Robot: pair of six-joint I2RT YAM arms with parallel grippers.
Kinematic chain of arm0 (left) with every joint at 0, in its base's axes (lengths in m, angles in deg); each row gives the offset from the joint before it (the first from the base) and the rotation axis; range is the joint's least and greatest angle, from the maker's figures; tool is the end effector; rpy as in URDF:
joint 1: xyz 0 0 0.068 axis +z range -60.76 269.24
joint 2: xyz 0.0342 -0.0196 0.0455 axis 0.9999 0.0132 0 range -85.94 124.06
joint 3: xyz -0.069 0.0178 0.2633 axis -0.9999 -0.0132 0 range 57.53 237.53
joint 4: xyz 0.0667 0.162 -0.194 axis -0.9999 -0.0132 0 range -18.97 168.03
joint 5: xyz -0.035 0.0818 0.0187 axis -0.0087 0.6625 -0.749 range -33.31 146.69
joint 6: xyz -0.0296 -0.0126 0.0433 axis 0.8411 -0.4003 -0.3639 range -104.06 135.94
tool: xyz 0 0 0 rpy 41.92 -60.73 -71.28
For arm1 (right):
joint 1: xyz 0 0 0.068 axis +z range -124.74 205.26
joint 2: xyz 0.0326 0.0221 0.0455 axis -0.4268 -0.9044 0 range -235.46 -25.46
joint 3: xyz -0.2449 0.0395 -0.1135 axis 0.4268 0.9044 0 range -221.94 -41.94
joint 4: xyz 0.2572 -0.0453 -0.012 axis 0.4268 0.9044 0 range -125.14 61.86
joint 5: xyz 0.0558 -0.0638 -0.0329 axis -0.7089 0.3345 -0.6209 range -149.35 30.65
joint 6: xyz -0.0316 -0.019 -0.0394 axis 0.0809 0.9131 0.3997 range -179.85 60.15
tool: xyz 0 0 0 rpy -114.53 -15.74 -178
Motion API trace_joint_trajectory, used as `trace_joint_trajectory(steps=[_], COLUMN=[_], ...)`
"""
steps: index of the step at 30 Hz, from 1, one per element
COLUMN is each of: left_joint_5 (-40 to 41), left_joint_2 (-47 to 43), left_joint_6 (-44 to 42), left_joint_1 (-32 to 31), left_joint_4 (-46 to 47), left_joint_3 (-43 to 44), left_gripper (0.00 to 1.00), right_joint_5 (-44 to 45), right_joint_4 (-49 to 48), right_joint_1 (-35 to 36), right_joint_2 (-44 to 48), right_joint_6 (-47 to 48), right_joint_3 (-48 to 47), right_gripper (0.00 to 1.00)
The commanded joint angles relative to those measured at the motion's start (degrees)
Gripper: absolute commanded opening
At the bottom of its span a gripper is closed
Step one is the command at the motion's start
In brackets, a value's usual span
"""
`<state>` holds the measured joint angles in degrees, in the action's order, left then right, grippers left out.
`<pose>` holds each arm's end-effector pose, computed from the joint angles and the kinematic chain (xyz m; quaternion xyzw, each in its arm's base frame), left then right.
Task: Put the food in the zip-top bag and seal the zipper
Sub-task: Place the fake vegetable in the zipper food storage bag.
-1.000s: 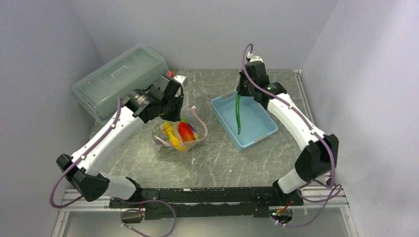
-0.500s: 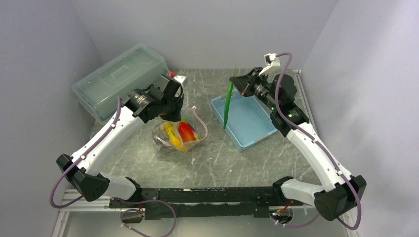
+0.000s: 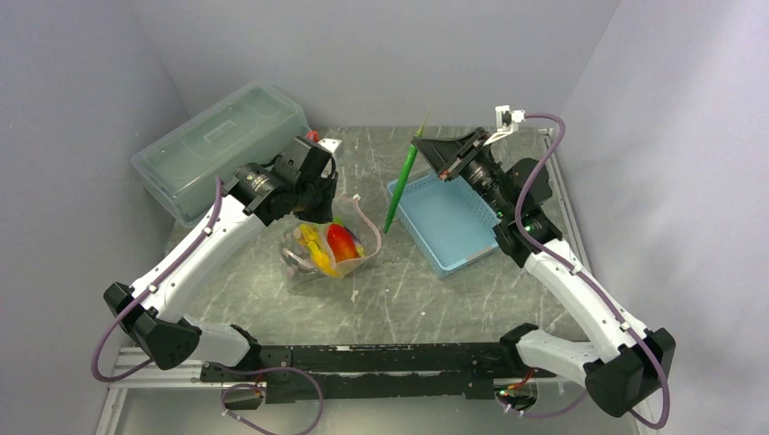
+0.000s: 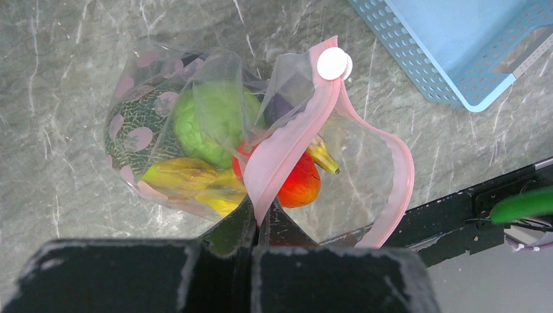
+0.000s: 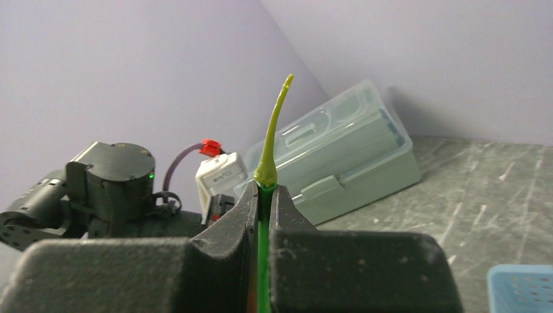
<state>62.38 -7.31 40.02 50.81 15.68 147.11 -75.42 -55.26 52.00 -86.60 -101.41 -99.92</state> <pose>0.2101 -0.1621 0.3922 0.1015 0.9373 -0.1312 0.3066 0.2136 0.1187 0.4226 -0.0354 0.5989 0.5155 0.6119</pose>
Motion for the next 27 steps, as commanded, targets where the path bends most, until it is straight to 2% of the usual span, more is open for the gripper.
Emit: trace_joint_trajectory(steps=[1,8,17,27], left_joint_5=[-0.54,-0.86,0.07,0.70], left_joint_2=[0.23,0.30,0.33,0.92], left_joint_6=[1.73,2.86,4.84,6.90], left_joint_1=[0.29,0.30,0.39,0.91], left_joint_4=[1.95,2.28,1.89,1.29], left_joint_3=[2.00,2.47,3.76,5.16], left_gripper=[0.00,0.00,0.00,0.00], right_joint_5=[3.71,12.38,20.20,32.94], right_joint_4=[-8.16,-14.73,-15.88,-15.52], right_joint_1=[3.08,9.07,14.43,22.71], right_joint_2=[1.17,1.53,-0.54,-3.70], right_joint_6=[-3.18,-2.46,-0.44,7.62], right_joint_3=[0.72,4.64,5.15,4.94], right_gripper=[0.00,0.00,0.00,0.00])
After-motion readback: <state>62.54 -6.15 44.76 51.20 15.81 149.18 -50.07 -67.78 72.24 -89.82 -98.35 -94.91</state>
